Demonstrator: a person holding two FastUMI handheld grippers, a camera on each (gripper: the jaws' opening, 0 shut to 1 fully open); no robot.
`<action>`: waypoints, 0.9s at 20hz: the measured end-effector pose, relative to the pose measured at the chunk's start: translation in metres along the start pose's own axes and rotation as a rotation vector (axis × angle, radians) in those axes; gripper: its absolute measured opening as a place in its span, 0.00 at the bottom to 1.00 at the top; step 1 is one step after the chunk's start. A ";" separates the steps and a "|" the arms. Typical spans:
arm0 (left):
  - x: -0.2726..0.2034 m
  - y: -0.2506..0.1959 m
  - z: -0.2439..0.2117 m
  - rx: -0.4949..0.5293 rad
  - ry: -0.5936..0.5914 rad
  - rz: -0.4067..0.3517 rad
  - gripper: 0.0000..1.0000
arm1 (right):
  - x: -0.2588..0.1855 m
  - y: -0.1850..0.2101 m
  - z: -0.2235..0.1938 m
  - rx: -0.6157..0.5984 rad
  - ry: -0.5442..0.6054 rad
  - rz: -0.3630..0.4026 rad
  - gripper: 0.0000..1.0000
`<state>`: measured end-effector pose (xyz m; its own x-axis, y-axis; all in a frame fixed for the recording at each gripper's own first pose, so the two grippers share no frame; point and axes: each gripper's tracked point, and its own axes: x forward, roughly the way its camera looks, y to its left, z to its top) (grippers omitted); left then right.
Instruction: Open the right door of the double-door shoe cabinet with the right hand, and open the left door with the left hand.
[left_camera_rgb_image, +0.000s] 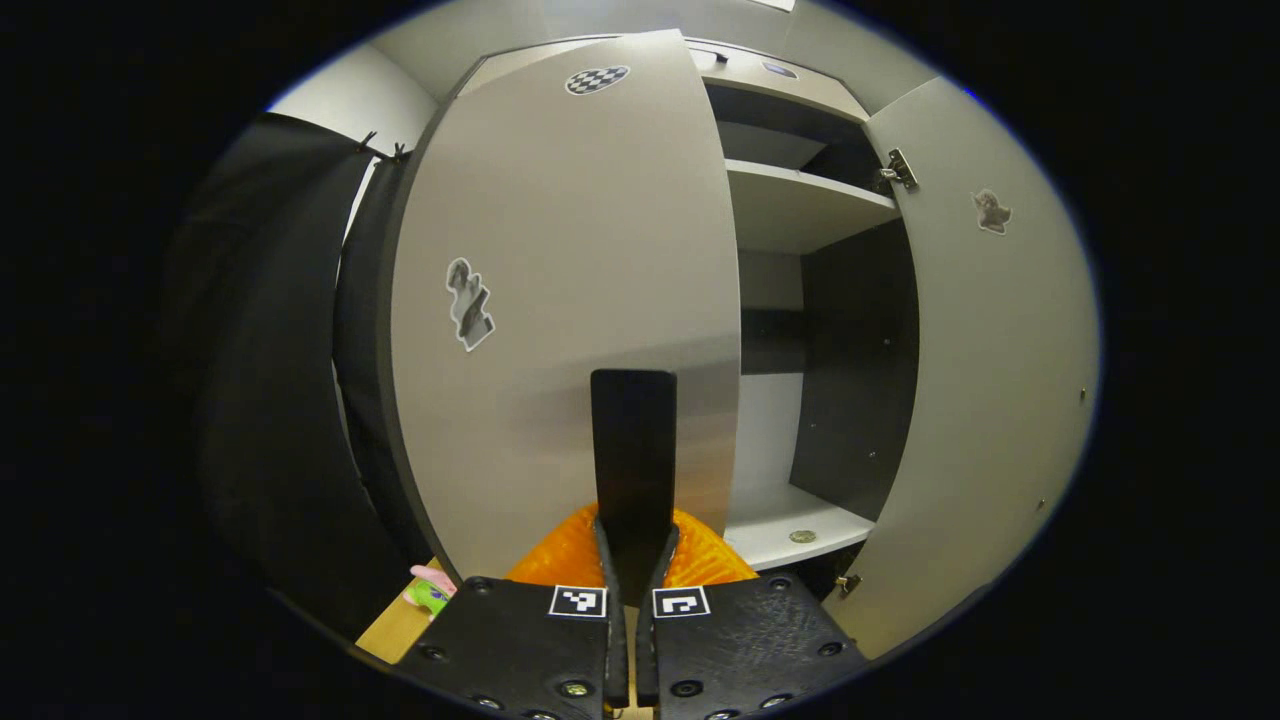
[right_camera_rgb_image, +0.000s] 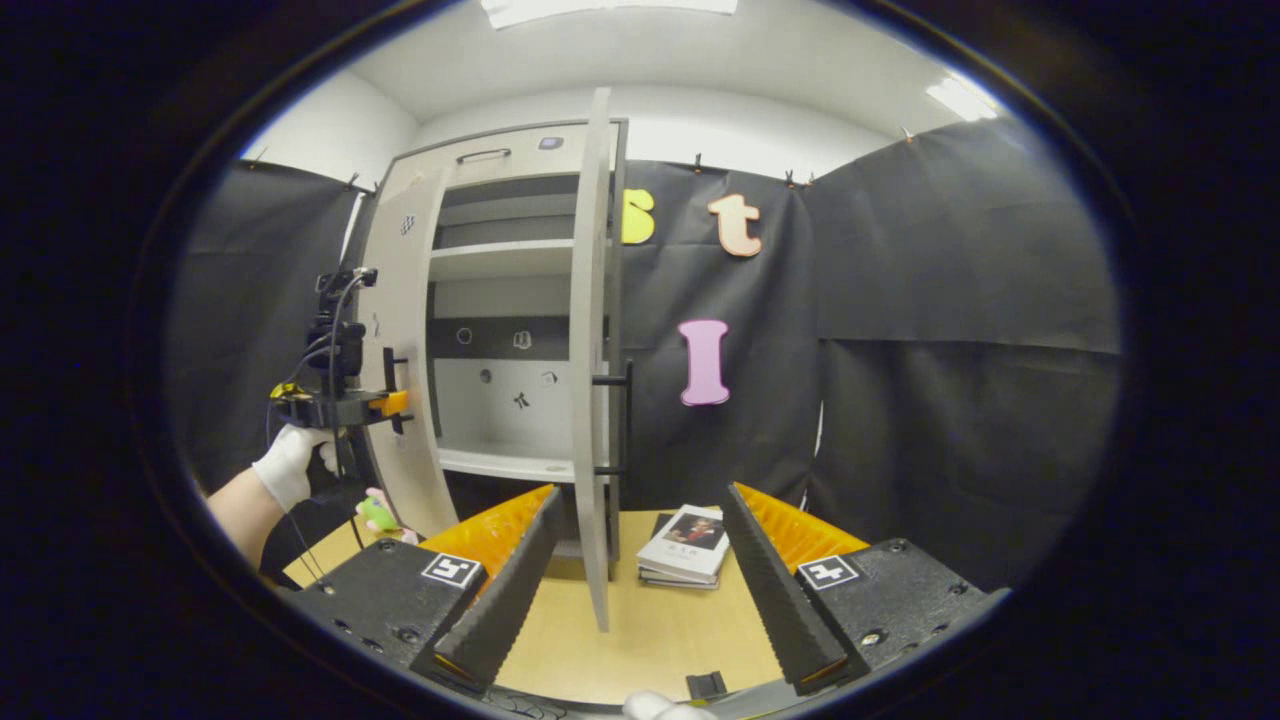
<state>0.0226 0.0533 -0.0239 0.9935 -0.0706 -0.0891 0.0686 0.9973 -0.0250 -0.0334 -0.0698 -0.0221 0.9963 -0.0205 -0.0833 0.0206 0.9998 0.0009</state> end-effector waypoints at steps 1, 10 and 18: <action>-0.005 0.003 0.000 0.001 0.000 0.006 0.02 | 0.000 0.003 -0.001 0.000 -0.001 0.013 1.00; -0.042 0.037 -0.004 -0.009 -0.008 0.062 0.02 | -0.004 0.029 -0.007 -0.005 0.005 0.102 1.00; -0.060 0.073 -0.006 -0.010 -0.019 0.112 0.00 | -0.001 0.057 -0.010 -0.003 0.015 0.154 1.00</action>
<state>-0.0324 0.1298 -0.0266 0.9965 0.0419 -0.0730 -0.0439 0.9987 -0.0259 -0.0343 -0.0123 -0.0321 0.9863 0.1331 -0.0973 -0.1327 0.9911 0.0114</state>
